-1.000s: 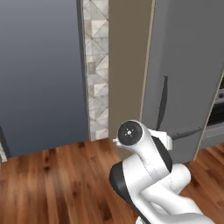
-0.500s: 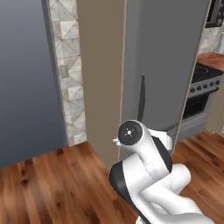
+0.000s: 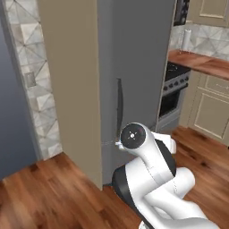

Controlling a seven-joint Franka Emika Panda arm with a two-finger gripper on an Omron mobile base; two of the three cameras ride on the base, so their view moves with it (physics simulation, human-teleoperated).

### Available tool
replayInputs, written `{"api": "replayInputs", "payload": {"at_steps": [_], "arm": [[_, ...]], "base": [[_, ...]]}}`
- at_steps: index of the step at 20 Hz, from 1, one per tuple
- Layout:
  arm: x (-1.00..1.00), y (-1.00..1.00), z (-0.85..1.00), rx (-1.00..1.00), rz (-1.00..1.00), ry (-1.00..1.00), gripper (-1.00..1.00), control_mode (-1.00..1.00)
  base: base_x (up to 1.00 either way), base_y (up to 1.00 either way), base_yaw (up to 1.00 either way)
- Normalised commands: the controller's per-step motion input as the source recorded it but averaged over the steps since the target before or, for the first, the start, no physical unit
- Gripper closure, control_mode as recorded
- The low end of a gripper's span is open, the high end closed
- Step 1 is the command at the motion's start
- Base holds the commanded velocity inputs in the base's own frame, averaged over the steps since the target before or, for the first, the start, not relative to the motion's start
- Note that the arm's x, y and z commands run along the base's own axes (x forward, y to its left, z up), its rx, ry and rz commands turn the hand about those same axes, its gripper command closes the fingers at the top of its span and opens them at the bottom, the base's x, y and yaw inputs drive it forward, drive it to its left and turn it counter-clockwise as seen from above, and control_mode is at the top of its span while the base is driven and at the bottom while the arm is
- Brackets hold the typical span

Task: Move the pot and pan from the stove into the sink.

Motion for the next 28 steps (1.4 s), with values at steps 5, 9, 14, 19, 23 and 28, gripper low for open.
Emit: {"api": "replayInputs", "payload": {"at_steps": [5, 9, 14, 19, 23, 28], "arm": [[0.00, 0.00, 0.00, 0.00, 0.00, 0.00, -1.00, 1.00], [0.00, 0.00, 0.00, 0.00, 0.00, 0.00, -1.00, 1.00], [0.00, 0.00, 0.00, 0.00, 0.00, 0.00, -1.00, 1.00], [0.00, 0.00, 0.00, 0.00, 0.00, 0.00, -1.00, 1.00], [0.00, 0.00, 0.00, 0.00, 0.00, 0.00, -1.00, 1.00], [0.00, 0.00, 0.00, 0.00, 0.00, 0.00, -1.00, 1.00]], "base": [[0.00, -0.11, -0.40], [0.00, -0.10, -0.41], [0.00, -0.03, -0.43], [0.00, -0.01, -0.43], [0.00, -0.03, -0.42], [0.00, -0.09, -0.41]]}}
